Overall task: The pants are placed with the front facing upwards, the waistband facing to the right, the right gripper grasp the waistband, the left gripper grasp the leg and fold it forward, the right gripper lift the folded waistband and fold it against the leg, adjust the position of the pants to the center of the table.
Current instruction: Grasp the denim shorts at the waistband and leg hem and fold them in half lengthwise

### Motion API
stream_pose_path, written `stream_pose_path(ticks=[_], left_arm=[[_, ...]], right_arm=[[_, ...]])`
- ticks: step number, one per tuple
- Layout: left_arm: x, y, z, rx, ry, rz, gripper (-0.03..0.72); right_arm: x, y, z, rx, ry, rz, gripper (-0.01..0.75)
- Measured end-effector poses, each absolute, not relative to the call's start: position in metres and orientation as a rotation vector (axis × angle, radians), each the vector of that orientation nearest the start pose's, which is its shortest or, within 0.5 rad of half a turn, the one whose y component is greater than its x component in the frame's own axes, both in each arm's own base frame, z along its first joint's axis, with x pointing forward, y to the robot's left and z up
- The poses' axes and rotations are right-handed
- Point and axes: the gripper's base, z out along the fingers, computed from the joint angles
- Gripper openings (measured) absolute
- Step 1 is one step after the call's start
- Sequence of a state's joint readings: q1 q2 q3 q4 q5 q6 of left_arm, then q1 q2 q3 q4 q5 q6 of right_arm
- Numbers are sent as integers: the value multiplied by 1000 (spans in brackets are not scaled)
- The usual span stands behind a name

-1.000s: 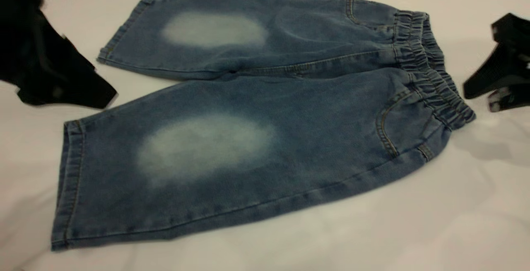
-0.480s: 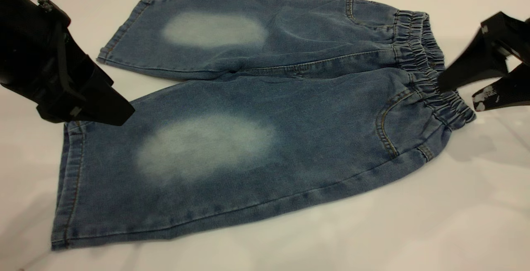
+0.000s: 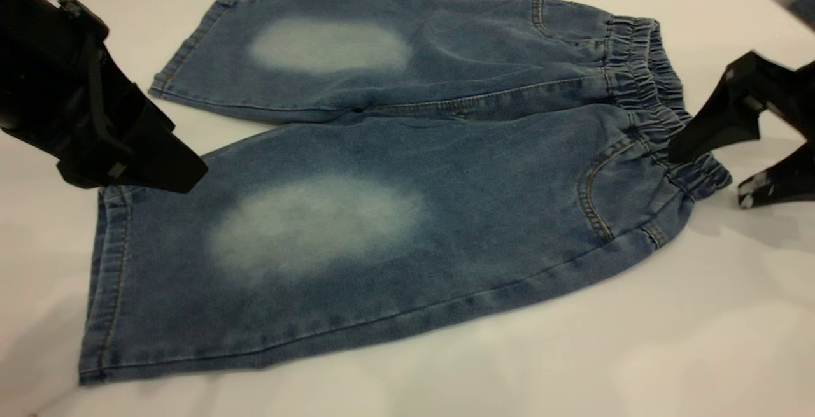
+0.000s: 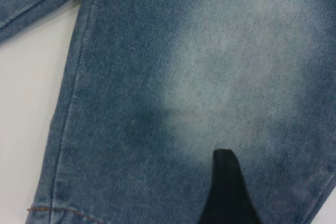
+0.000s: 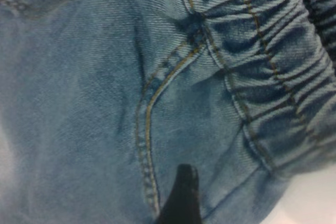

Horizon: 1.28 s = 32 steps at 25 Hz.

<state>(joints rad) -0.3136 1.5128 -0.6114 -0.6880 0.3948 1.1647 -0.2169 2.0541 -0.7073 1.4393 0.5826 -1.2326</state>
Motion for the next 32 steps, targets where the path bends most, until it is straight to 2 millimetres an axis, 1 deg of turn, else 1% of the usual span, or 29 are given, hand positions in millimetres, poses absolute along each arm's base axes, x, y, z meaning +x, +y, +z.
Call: stream_pose_path(ticks=[4,8,10,14,18,21,25,32], left_arm=[[228,-98,160,1150,2414,-282,452],[227,-98,160,1153,2417,-287,452],[227,-98,160,1153,2417,-287,452],[227,-98,160,1153,2417,-287,452],[228,-98,160,1151,2415,-284,452],[228,-98,160,1151,2415,-284,452],[228,-98,160,1151,2415,-284,452],[228,-98,160,1151,2415,-284,452]], right_arm=[[290,-22,42,529,2726,920,591],[289,-38,41,584,2703,916,587],[287,-42,41,582,2708,917,587],[286,-41,41,576,2720,928,587],[284,-38,36,597,2718,999,584],[288,-36,32,594,2696,1055,583],[293,-37,28,621,2673,1071,579],[294,-32,19,614,2643,1175,573]])
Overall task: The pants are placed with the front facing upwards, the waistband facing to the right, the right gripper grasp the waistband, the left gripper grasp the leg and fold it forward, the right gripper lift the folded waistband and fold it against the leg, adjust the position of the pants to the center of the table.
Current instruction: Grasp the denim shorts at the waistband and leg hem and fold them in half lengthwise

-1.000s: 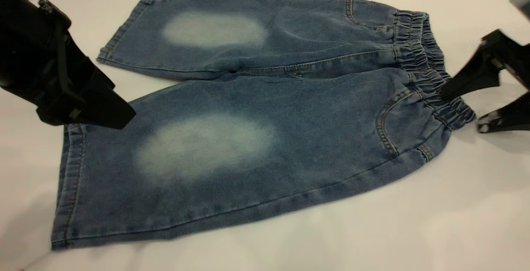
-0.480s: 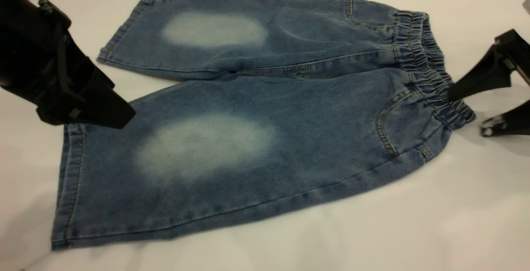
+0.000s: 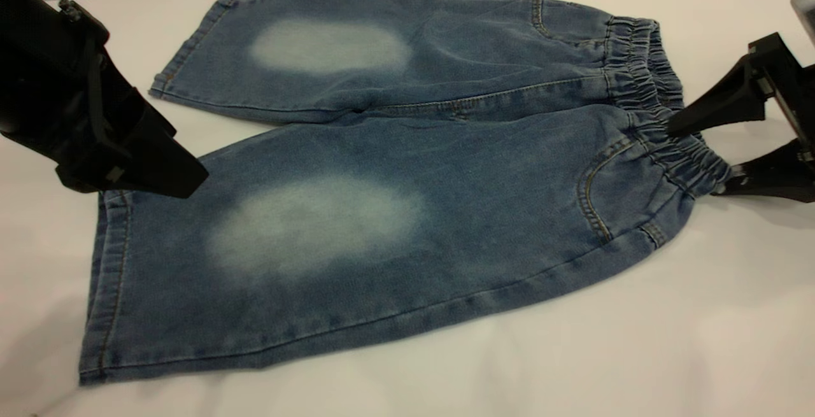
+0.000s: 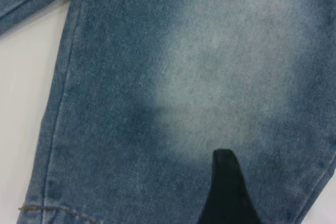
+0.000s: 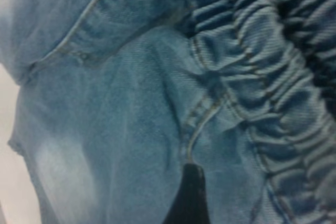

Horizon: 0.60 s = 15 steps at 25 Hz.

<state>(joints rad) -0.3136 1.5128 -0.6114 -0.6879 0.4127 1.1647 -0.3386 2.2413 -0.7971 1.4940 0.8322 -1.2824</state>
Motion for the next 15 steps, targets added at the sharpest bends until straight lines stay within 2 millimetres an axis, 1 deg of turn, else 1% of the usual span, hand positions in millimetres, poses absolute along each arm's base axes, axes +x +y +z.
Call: stream_pose_path(ticks=[6,8,11,15], left_arm=[[228,-98,160,1151,2415,-284,452],[228,-98,160,1151,2415,-284,452],[228,-98,160,1151,2415,-284,452],[228,-98,160,1154,2414,-284,452]], right_arm=[[296,-32,19,609,2614,1193,570],[296,-32,19,613,2617,1187,556],[296,-32,18,616,2622,1175,498],[295,-33,16,614,2639,1149,358]])
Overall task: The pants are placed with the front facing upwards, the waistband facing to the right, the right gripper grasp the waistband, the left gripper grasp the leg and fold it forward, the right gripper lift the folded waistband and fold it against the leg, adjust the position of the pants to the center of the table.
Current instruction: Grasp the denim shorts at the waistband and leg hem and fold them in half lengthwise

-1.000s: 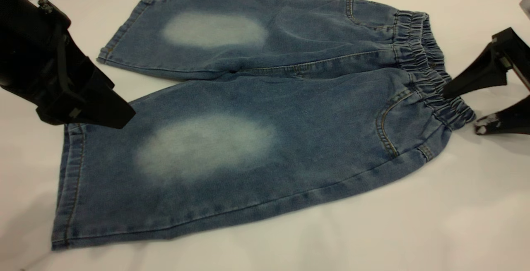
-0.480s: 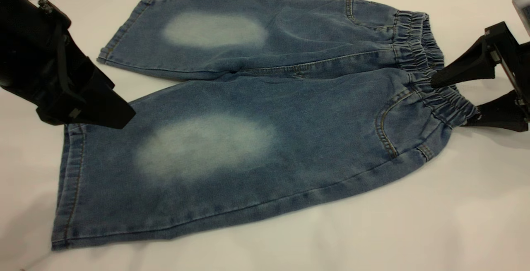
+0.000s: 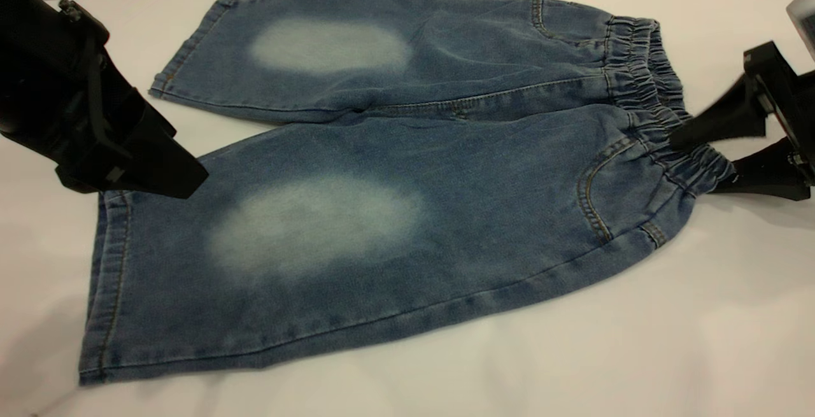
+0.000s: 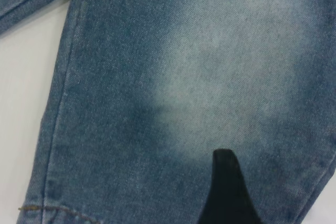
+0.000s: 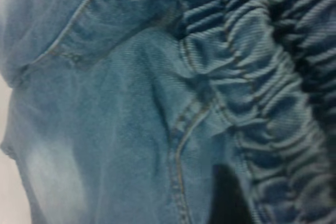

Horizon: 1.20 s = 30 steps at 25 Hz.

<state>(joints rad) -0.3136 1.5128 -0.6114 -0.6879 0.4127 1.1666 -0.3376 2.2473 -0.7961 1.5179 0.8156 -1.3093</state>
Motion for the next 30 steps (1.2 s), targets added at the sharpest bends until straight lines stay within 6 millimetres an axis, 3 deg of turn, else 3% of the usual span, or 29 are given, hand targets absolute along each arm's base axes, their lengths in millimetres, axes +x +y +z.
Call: stream_pose_path(ticks=[6,9,17,22,30], left_arm=[[231,-98,150,1155,2444,-273,452],[233,-98,137,1162,2481,-266,452],[230,-98,105,1315,2559,-312,452],[219,-96,103,1504,2571,-363,452],[210,-82,104,1527,2744,-234,452]], right_arm=[[294,-33,16,602,2646,1158,104],[294,-31,17,604,2629,1188,36],[297,-30,20,632,2590,1224,34],[297,-28,23,628,2565,1269,34],[299,-28,24,648,2545,1278,34]])
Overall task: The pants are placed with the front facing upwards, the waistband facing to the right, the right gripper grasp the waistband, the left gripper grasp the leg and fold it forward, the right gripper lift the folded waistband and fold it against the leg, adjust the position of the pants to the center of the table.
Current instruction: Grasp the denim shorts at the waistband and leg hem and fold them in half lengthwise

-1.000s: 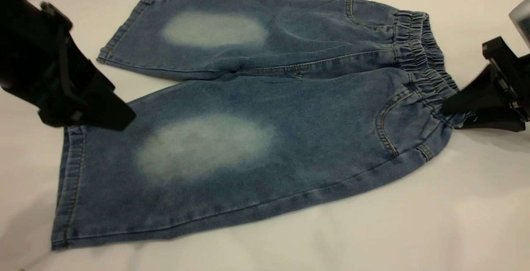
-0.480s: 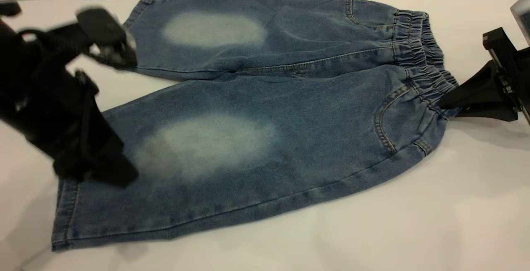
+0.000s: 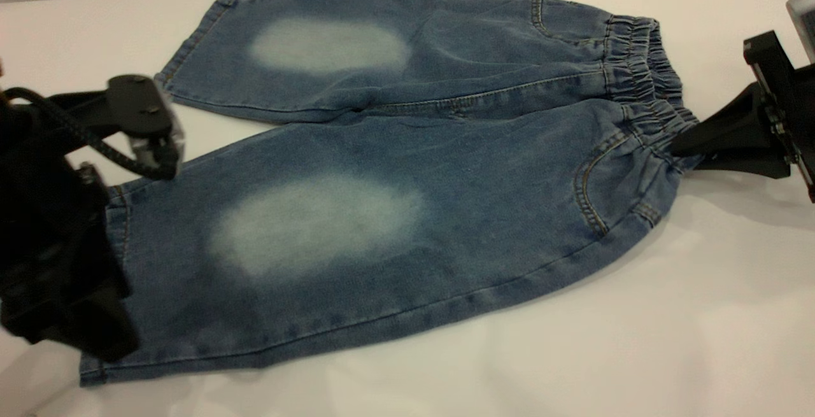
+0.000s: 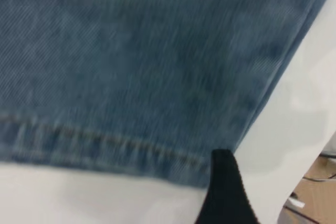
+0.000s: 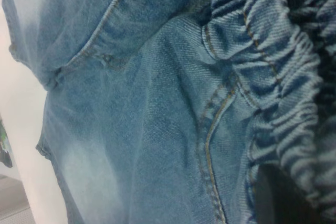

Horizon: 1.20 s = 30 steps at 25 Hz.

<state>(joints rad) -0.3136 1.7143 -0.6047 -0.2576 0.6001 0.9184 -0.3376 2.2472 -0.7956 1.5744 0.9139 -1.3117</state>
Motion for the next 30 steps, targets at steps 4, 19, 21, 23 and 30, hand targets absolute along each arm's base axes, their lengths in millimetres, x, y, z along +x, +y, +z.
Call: stream_pose_path(ticks=[4,19,21,23,30], left_arm=[[200,-75,111,1527,2754,-166,452],[197,-68,89,1599,2548,-14,452],[196,-68,85,1590,2575,-31,452],[196,-68,85,1599,2570,-37,452],[194,-71,81,1625,2566,-88,452]], right_arm=[[299,-28,24,646,2545,1278,34],[301,-29,24,674,2523,1281,36],[301,-29,25,676,2521,1281,36],[301,-29,25,676,2520,1280,36],[301,-29,25,675,2519,1283,38]])
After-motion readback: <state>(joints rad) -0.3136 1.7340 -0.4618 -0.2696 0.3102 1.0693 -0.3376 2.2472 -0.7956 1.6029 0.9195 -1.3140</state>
